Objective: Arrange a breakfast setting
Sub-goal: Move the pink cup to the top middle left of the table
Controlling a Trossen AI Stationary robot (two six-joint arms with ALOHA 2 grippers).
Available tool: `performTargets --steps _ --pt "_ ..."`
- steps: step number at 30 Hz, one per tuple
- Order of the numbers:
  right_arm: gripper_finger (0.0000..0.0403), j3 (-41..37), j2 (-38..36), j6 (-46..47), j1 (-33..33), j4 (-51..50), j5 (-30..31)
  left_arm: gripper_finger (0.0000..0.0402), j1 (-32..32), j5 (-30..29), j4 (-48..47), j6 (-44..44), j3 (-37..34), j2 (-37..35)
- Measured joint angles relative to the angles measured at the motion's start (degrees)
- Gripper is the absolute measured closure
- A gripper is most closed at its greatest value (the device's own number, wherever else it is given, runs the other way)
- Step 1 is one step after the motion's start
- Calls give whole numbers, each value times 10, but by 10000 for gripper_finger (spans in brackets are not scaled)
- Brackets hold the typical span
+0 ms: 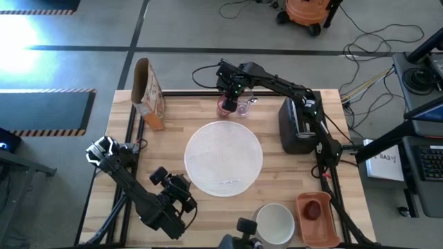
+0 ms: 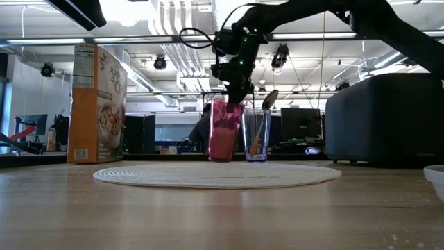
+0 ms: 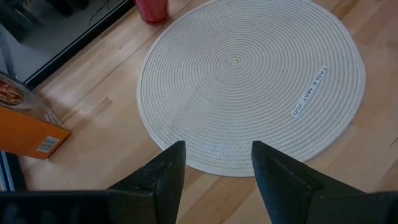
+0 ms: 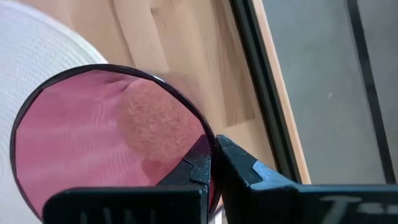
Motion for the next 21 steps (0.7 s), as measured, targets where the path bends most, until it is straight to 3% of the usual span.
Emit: performTargets --steps 21 --pt "310 5 0 -8 0 17 3 233 1 0 0 -5 0 0"
